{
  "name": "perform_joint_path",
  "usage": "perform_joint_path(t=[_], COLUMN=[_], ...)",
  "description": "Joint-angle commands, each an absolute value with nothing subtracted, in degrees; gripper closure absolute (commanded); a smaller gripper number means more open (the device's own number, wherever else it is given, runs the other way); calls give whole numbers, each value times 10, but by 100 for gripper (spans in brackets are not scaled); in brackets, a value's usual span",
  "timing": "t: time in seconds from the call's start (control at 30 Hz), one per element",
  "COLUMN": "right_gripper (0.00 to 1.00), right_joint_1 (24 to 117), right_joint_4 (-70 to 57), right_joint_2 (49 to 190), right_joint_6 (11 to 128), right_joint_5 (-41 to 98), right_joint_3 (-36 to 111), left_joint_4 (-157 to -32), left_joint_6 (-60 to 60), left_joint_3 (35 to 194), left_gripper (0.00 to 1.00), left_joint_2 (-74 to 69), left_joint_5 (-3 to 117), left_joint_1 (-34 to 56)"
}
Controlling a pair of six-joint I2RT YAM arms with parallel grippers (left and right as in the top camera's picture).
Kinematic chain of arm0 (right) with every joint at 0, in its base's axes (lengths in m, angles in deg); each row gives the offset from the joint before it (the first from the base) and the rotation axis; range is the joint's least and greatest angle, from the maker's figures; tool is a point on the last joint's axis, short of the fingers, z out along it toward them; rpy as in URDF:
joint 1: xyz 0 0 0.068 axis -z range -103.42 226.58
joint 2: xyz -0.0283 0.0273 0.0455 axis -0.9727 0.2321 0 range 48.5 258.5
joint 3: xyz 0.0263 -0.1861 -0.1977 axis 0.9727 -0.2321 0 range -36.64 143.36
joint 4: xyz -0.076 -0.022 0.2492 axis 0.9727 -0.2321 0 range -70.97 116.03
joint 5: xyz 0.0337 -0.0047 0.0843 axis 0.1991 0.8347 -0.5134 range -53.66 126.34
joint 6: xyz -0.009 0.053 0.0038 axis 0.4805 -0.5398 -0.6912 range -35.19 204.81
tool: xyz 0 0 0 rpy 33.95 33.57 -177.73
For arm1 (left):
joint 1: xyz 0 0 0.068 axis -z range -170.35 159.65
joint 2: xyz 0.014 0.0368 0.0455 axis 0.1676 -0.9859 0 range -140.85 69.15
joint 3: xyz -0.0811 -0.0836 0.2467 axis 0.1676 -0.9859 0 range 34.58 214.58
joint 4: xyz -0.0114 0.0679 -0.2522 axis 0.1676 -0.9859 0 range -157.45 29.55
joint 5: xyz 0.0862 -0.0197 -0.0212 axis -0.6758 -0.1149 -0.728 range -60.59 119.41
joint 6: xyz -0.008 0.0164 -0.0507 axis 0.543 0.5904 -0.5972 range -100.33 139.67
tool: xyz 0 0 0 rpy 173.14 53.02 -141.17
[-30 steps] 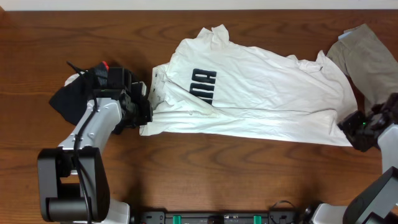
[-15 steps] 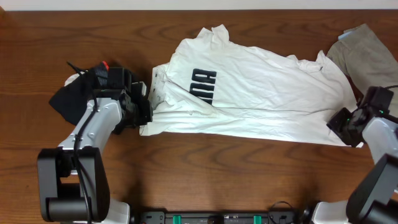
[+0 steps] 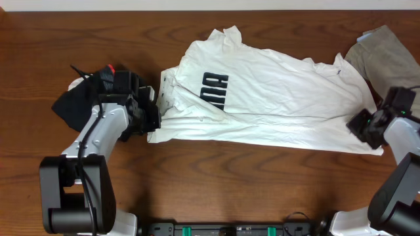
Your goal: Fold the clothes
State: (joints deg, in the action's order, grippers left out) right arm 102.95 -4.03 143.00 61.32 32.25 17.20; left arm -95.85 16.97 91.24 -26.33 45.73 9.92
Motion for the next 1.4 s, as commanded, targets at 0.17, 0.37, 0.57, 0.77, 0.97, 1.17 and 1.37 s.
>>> perform_joint_path(t=[0.17, 0.37, 0.57, 0.77, 0.97, 1.17, 1.37], right_gripper=[98, 61, 58, 60, 61, 80, 89], right_joint_1=[1033, 1032, 1032, 1021, 956, 823, 690], right_joint_4=[65, 98, 55, -45, -85, -55, -9], right_joint_2=[1414, 1414, 1414, 1414, 1414, 1418, 1465], right_joint_6=[618, 618, 617, 617, 684, 773, 773], right_joint_5=[337, 341, 317, 210, 111, 105, 194], right_joint_3=[191, 191, 191, 191, 188, 187, 187], left_joint_4=[-962, -962, -962, -962, -973, -1003, -1009], left_joint_6=[179, 178, 175, 175, 175, 175, 175], left_joint_3=[924, 924, 924, 924, 924, 937, 940], left_gripper=[94, 94, 94, 93, 69, 66, 68], left_joint_2=[-266, -266, -266, -266, -262, -234, -203], left_joint_5=[450, 450, 450, 450, 453, 459, 531], left_joint_1=[95, 95, 95, 96, 96, 96, 97])
